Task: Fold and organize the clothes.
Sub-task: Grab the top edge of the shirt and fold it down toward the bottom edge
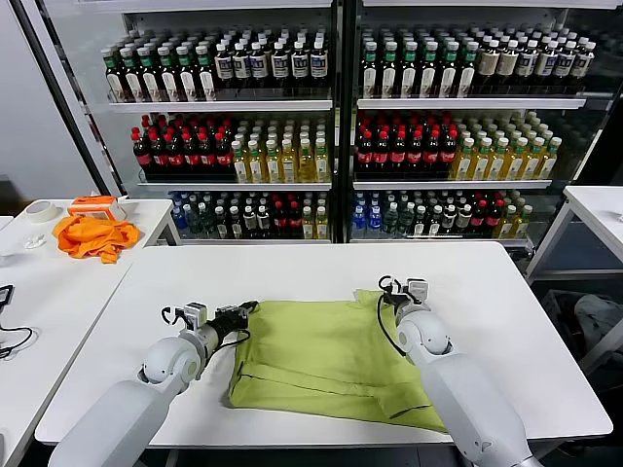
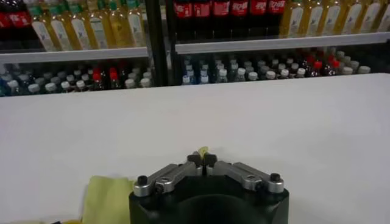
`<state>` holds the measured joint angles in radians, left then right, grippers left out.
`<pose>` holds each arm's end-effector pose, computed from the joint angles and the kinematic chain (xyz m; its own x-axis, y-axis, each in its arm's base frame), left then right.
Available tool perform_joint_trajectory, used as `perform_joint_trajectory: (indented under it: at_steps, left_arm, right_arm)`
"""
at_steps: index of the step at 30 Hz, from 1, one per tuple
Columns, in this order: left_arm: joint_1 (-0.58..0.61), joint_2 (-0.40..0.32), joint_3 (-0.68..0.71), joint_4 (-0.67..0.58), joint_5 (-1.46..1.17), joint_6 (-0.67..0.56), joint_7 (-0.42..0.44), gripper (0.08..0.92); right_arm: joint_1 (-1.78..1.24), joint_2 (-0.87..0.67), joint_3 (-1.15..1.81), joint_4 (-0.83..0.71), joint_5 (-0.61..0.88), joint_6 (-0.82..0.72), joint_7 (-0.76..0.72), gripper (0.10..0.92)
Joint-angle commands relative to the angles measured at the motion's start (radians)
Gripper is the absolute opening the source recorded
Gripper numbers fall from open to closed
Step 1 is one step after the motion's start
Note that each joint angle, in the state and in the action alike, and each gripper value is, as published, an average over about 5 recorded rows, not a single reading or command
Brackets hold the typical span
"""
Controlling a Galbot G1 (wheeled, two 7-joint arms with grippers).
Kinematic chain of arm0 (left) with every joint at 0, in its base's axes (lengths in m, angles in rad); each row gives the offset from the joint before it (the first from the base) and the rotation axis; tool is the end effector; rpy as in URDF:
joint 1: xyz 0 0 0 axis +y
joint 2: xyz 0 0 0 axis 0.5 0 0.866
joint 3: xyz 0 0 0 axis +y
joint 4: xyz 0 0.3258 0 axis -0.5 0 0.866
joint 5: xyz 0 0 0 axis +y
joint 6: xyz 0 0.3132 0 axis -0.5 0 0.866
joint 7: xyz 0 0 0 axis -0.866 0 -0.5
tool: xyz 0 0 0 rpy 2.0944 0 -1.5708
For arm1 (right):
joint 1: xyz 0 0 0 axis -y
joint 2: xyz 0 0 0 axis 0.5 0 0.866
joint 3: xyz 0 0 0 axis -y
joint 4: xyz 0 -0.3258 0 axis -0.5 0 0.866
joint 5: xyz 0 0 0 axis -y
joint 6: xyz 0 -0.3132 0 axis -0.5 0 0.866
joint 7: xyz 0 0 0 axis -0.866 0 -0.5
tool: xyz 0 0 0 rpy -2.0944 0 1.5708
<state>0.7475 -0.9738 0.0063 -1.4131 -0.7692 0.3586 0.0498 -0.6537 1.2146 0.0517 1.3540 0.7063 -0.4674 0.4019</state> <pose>0.3725 0.0815 -0.3015 -0.8012 0.3682 0.4717 0.3529 0.9274 -0.1244 0.4115 -0.0068 -0.2807 -0.8725 -0.0104 0.4885 0.0088 0.9993 0.0369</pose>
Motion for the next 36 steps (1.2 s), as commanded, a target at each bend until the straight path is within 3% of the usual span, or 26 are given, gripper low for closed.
perform_joint_trajectory:
  at_steps: [1, 11, 21, 36]
  left_arm:
    - [-0.009, 0.023, -0.022, -0.026, -0.02, -0.027, -0.007, 0.082]
    - [0.156, 0.091, -0.085, -0.185, -0.034, -0.038, -0.022, 0.082]
    - [0.312, 0.121, -0.141, -0.311, -0.033, -0.058, -0.024, 0.082]
    - [0.372, 0.128, -0.155, -0.367, -0.028, -0.057, -0.023, 0.082]
  right_arm:
    - [-0.02, -0.028, 0.001, 0.114, 0.02, 0.032, -0.011, 0.11]
    - [-0.149, -0.133, 0.022, 0.372, 0.053, -0.035, 0.023, 0.11]
    - [-0.46, -0.192, 0.175, 0.58, 0.002, -0.045, 0.001, 0.11]
    - [-0.604, -0.187, 0.219, 0.657, -0.122, -0.036, -0.048, 0.11]
